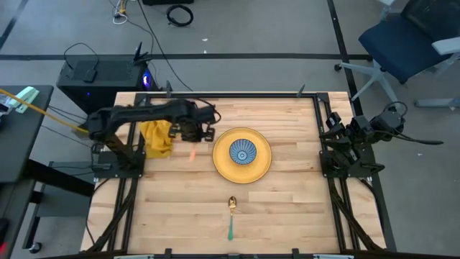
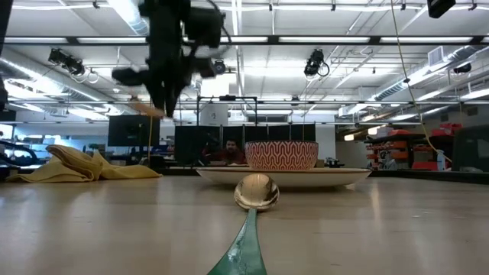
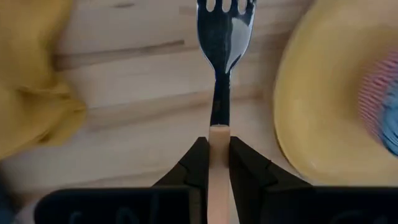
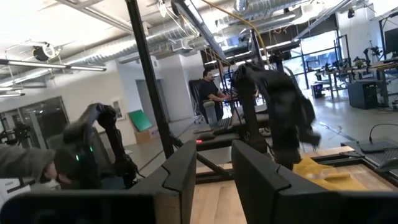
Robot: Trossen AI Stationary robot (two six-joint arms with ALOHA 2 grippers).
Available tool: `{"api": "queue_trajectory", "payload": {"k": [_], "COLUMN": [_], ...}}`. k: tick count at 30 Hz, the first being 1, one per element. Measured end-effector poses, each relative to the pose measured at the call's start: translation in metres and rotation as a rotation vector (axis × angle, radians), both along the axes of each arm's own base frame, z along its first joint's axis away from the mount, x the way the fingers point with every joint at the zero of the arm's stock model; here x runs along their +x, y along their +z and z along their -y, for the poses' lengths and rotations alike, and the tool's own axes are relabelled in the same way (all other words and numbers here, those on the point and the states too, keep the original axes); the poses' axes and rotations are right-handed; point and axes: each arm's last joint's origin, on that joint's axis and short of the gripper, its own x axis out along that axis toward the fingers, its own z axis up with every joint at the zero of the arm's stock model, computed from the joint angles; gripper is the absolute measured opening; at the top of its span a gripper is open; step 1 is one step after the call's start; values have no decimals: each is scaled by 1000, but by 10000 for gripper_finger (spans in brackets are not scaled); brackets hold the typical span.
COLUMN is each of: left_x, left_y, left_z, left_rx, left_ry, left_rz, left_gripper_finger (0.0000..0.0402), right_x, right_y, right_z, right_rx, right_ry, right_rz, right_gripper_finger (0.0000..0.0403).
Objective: Set table place
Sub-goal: Put the orange fork to the left side of the gold plate
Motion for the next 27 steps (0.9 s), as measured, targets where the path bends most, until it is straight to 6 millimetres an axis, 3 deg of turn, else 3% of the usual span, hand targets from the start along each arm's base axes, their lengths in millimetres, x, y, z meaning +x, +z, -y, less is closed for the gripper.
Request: {"api": "queue_trajectory", "payload": {"k": [5, 9, 17, 27], "left_x": [4, 6, -1, 8], "left_y": [-54, -77, -91, -106], "left_z": [-2, 1, 8, 21], "left_rx": [-52, -54, -29, -19], "left_ry": [80, 148, 188, 170], "left_rz": [78, 196, 153, 125], "left_gripper_finger": [47, 47, 47, 47], "right_x": [0, 0, 0, 0], "right_y": [0, 0, 0, 0], "right_z": [0, 0, 0, 0], "right_rx": [0, 0, 0, 0], "right_ry": [0, 0, 0, 0], "right_rz": [0, 0, 0, 0], "right_gripper_finger": [110, 110, 110, 110]}}
